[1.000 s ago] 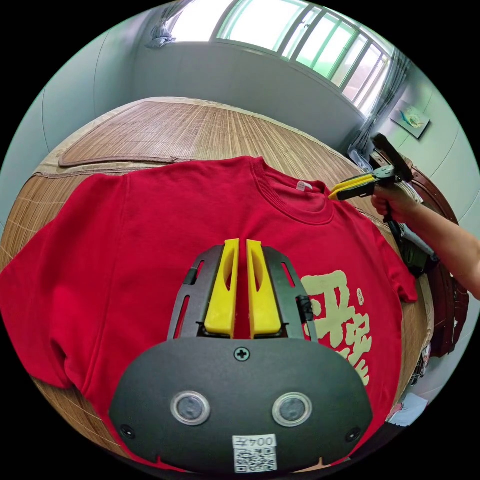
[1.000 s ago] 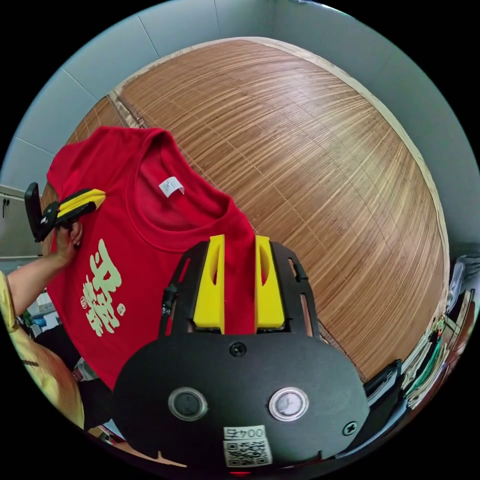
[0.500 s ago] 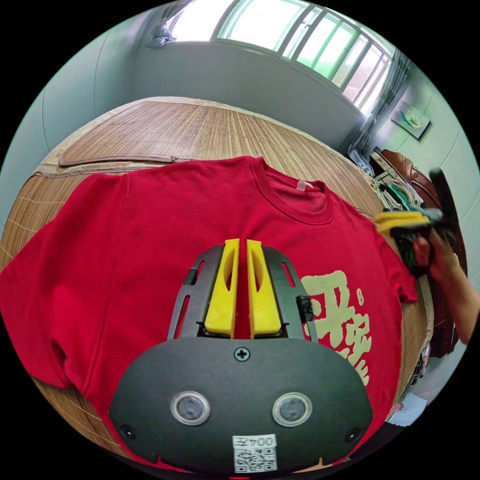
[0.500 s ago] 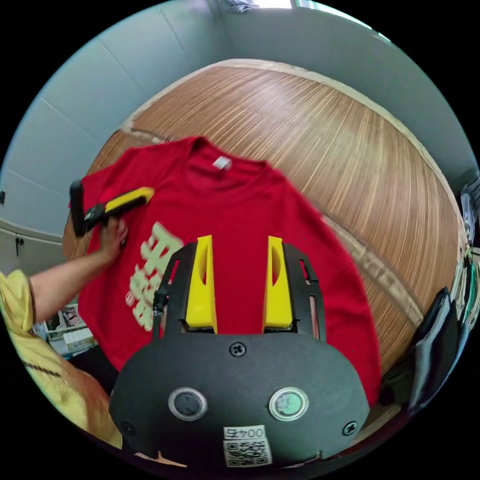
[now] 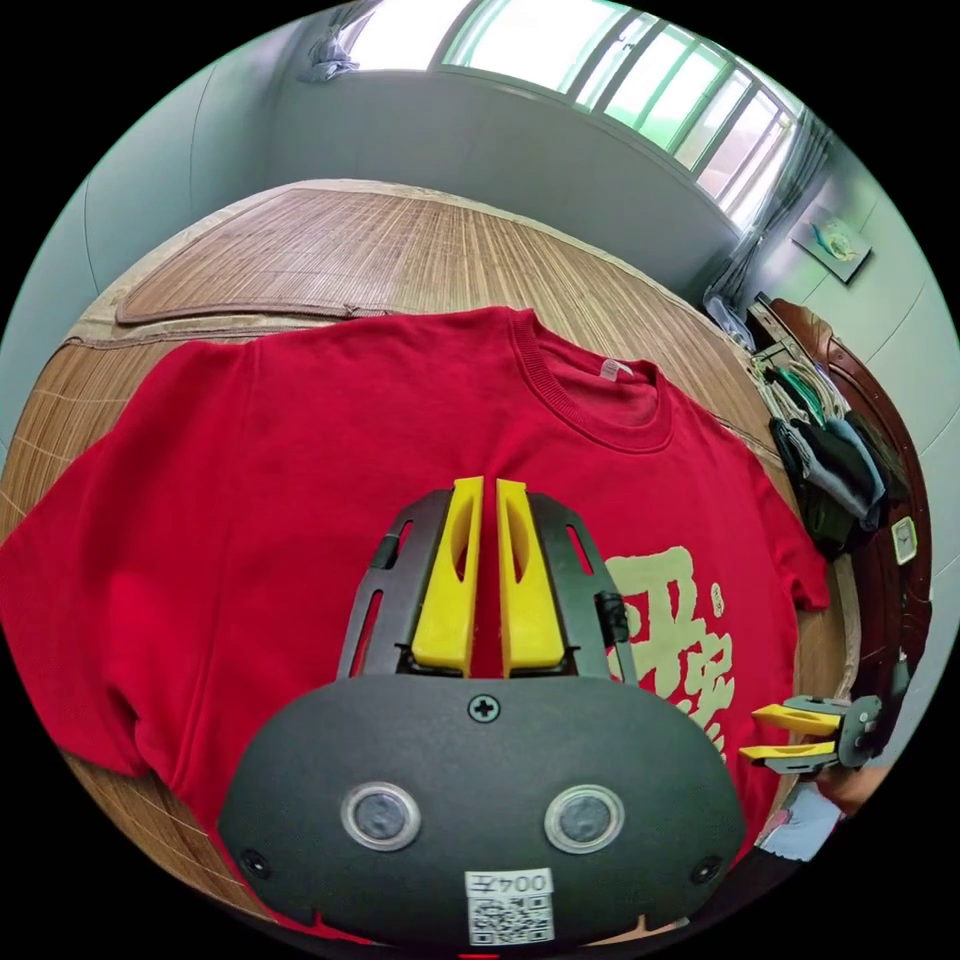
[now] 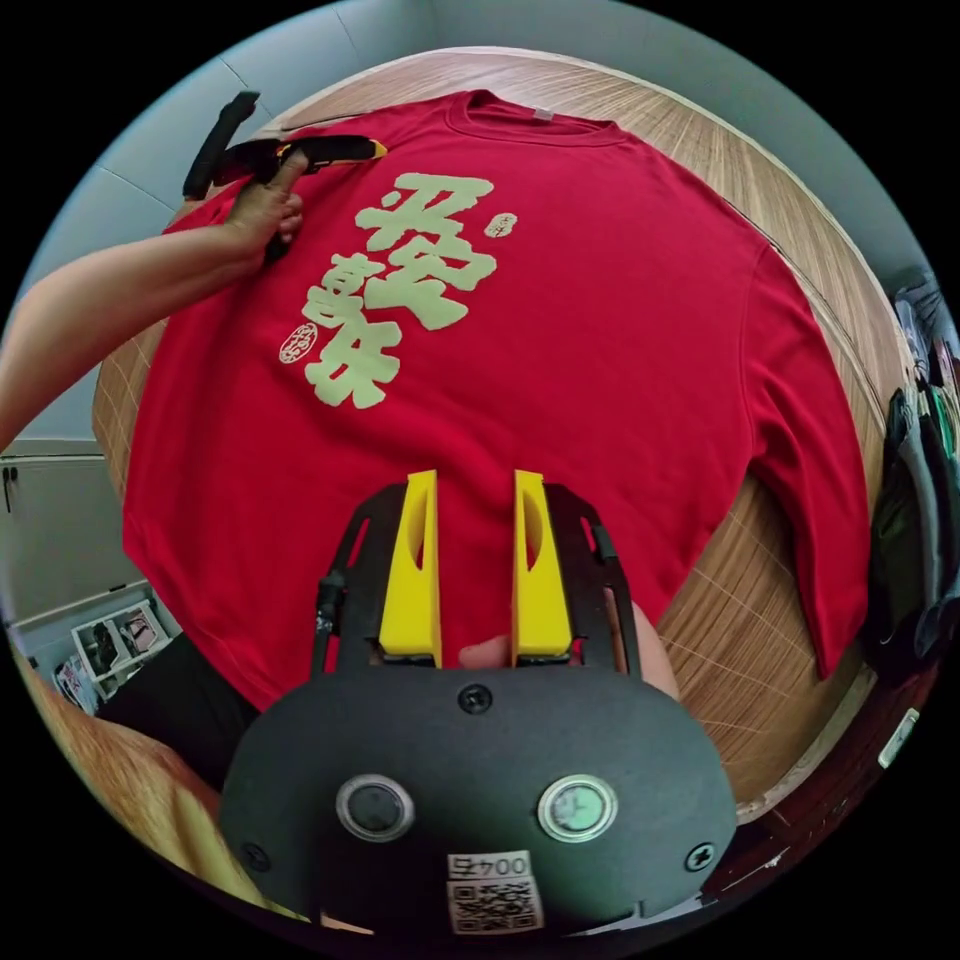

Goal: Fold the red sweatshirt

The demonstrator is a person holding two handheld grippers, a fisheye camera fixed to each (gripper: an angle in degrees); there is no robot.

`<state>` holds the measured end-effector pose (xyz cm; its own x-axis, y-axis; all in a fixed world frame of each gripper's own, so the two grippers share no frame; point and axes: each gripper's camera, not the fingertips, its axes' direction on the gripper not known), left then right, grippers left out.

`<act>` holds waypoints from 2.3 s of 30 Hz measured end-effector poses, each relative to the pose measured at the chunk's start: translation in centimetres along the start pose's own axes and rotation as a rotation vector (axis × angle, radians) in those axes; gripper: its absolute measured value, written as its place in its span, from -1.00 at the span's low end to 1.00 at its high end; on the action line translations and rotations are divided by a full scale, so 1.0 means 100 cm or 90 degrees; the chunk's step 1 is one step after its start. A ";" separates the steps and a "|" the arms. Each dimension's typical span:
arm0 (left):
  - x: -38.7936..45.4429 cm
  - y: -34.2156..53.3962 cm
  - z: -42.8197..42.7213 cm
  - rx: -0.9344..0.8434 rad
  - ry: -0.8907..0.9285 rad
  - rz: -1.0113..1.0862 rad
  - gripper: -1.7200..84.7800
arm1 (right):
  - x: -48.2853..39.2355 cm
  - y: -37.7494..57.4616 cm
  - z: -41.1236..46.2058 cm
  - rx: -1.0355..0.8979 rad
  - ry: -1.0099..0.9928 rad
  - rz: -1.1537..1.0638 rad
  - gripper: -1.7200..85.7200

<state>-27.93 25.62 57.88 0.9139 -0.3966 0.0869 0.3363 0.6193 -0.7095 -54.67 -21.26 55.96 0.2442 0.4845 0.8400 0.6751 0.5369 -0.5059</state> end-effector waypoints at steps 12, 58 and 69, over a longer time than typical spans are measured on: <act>0.008 0.019 -0.097 -0.022 0.100 -0.037 -0.95 | -0.005 0.002 -0.005 0.022 -0.057 -0.033 -0.56; -0.029 0.063 -0.136 -0.076 -0.048 -0.098 -0.95 | 0.051 -0.029 0.052 -0.083 0.010 -0.075 -0.63; -0.256 0.238 -0.262 0.183 0.042 -0.585 -0.87 | 0.062 -0.028 0.055 -0.073 0.010 -0.066 -0.63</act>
<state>-49.29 32.73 20.48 0.2546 -0.8413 0.4768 0.9647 0.1867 -0.1857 -58.91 -16.00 61.49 0.1793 0.4194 0.8899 0.7721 0.5007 -0.3914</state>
